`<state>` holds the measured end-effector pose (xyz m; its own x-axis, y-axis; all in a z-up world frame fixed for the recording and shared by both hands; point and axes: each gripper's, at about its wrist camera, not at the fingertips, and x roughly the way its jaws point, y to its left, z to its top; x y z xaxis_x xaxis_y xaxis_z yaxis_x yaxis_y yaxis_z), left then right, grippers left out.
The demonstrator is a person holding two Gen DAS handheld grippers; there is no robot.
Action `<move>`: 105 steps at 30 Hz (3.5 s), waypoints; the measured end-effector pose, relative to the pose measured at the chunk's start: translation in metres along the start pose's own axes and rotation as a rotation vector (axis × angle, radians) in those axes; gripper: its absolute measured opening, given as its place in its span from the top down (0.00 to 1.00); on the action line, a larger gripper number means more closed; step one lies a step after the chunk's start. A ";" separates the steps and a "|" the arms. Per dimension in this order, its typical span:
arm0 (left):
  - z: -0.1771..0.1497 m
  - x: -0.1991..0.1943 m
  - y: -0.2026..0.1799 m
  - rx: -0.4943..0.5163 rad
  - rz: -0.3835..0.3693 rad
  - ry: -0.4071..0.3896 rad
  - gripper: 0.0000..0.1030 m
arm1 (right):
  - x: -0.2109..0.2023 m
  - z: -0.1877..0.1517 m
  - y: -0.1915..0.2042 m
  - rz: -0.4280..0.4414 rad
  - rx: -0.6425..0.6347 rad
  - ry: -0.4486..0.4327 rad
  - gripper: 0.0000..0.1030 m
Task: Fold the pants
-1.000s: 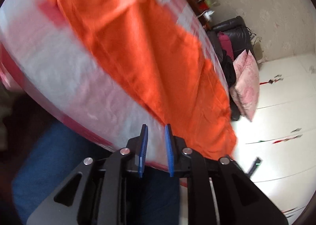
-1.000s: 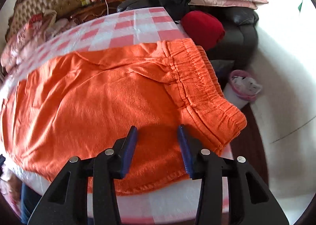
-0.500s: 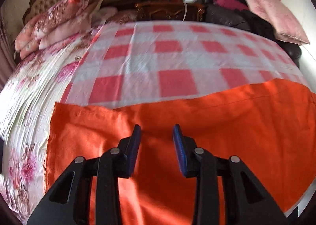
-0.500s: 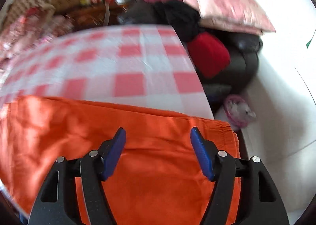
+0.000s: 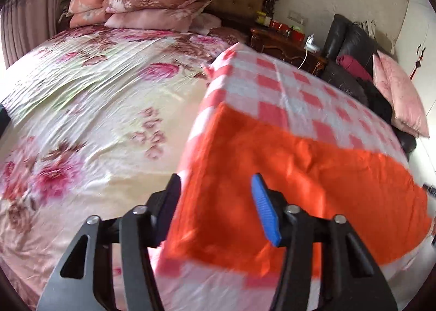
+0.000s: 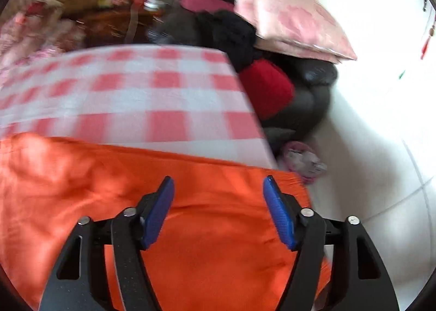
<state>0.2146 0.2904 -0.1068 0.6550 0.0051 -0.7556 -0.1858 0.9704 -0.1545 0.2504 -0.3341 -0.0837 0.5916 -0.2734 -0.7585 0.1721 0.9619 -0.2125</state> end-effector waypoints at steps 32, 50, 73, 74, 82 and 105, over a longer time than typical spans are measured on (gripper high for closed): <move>-0.022 -0.030 0.011 0.074 0.014 -0.006 0.94 | -0.102 -0.090 0.304 0.551 -0.448 0.095 0.30; -0.047 -0.003 0.035 -0.019 -0.092 0.078 0.64 | -0.115 -0.078 0.326 0.571 -0.481 0.087 0.27; -0.044 -0.038 -0.028 0.138 -0.011 -0.032 0.82 | -0.114 0.018 0.498 0.931 -0.378 0.476 0.24; -0.045 -0.033 -0.013 0.071 -0.025 -0.021 0.75 | -0.113 0.015 0.501 0.916 -0.383 0.474 0.24; -0.058 -0.029 0.034 -0.032 -0.094 0.010 0.66 | -0.101 -0.017 0.479 0.795 -0.399 0.379 0.24; -0.059 -0.004 0.134 -0.325 -0.269 0.088 0.58 | -0.099 -0.043 0.473 0.554 -0.530 0.138 0.22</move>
<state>0.1436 0.4063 -0.1621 0.6493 -0.2716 -0.7104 -0.2475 0.8078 -0.5349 0.2387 0.1479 -0.1354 0.3723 0.2176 -0.9022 -0.5401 0.8414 -0.0199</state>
